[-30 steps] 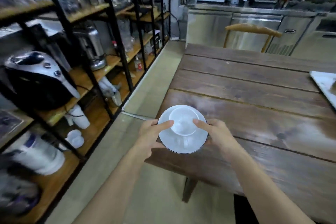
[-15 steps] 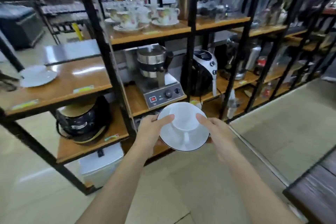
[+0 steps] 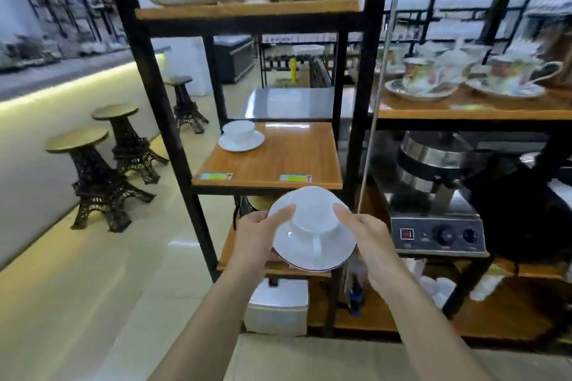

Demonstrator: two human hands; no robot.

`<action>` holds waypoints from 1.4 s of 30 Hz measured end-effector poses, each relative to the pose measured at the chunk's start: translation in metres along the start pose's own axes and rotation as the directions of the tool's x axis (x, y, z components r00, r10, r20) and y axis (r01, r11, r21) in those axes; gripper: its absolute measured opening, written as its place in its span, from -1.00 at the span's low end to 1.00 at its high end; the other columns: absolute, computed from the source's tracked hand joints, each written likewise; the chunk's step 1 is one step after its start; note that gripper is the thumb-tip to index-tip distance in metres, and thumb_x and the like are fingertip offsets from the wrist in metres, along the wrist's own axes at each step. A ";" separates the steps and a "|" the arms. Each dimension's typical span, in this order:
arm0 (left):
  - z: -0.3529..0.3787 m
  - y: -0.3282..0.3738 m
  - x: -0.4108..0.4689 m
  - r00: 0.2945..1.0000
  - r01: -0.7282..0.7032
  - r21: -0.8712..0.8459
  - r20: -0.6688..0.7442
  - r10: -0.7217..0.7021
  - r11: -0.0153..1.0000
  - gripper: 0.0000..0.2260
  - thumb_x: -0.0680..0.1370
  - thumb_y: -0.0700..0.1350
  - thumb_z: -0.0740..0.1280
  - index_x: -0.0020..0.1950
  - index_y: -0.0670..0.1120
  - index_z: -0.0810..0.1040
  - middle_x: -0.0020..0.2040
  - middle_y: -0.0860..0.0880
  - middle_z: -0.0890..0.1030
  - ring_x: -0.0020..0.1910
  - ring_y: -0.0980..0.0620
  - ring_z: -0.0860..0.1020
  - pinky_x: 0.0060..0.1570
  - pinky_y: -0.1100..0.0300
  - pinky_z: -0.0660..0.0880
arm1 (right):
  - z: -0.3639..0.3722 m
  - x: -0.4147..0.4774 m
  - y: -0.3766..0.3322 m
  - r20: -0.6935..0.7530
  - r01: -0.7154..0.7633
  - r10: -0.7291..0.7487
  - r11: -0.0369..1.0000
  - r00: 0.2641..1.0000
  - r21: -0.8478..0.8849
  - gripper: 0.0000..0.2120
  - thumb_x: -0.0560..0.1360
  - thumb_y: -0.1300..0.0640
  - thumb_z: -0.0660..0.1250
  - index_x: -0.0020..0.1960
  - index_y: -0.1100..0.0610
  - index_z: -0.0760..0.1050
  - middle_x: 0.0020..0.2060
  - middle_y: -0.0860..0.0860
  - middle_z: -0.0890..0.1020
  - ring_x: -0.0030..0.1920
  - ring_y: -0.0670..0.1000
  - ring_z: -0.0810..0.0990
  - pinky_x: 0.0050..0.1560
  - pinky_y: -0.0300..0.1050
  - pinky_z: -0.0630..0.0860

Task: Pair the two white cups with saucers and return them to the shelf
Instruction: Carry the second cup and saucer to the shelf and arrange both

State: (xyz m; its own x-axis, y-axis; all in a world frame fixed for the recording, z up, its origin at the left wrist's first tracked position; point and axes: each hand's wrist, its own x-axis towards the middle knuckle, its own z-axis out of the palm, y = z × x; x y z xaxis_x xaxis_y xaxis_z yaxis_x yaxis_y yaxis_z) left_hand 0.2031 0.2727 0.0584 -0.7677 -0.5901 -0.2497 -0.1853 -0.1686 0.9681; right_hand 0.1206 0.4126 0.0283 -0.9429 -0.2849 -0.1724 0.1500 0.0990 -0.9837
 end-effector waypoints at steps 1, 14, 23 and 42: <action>0.000 0.002 0.015 1.000 0.003 -0.016 -0.015 -0.003 1.000 -0.64 0.37 0.04 0.48 -0.01 -0.22 0.64 -0.09 -0.21 0.68 -0.08 -0.24 0.64 -0.09 -0.09 0.56 | 0.006 0.014 -0.003 0.006 -0.005 0.005 1.000 1.000 0.002 -0.73 0.43 -0.18 0.34 -0.08 0.00 0.46 -0.12 -0.05 0.52 -0.12 -0.05 0.48 0.04 0.03 0.49; 0.016 0.052 0.198 0.994 -0.013 -0.079 -0.109 0.004 0.997 -0.58 0.39 0.05 0.47 0.12 -0.19 0.57 0.10 -0.14 0.62 0.12 -0.20 0.55 0.21 -0.16 0.48 | 0.065 0.198 -0.046 0.024 -0.033 0.032 0.999 0.999 0.029 -0.53 0.36 -0.20 0.40 0.05 0.17 0.57 0.01 0.09 0.64 0.02 0.10 0.60 0.10 0.09 0.53; 0.037 0.066 0.316 0.999 0.031 -0.100 0.015 -0.030 0.995 -0.85 0.44 0.01 0.44 -0.19 -0.02 0.53 -0.11 -0.03 0.60 -0.12 -0.02 0.55 0.03 -0.01 0.48 | 0.087 0.302 -0.059 -0.119 -0.062 0.056 0.997 0.991 -0.050 -0.67 0.42 -0.21 0.33 -0.05 0.04 0.52 -0.15 -0.01 0.59 -0.15 -0.04 0.53 -0.17 -0.11 0.44; 0.055 0.067 0.431 0.984 0.137 0.048 0.110 -0.141 0.989 -0.74 0.42 0.02 0.45 -0.21 -0.14 0.49 -0.10 -0.18 0.55 0.02 -0.20 0.57 -0.01 -0.15 0.61 | 0.105 0.399 -0.049 -0.244 -0.135 0.105 0.985 0.964 -0.111 -0.40 0.40 -0.22 0.35 0.07 0.33 0.55 0.07 0.31 0.59 -0.02 0.22 0.59 -0.02 0.04 0.51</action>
State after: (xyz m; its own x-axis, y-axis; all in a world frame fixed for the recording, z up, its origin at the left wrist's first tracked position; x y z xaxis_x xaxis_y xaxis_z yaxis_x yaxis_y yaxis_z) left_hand -0.1742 0.0507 0.0171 -0.7966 -0.4700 -0.3801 -0.3176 -0.2096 0.9248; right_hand -0.2316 0.1942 0.0022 -0.9659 -0.0321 -0.2570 0.2420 0.2417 -0.9397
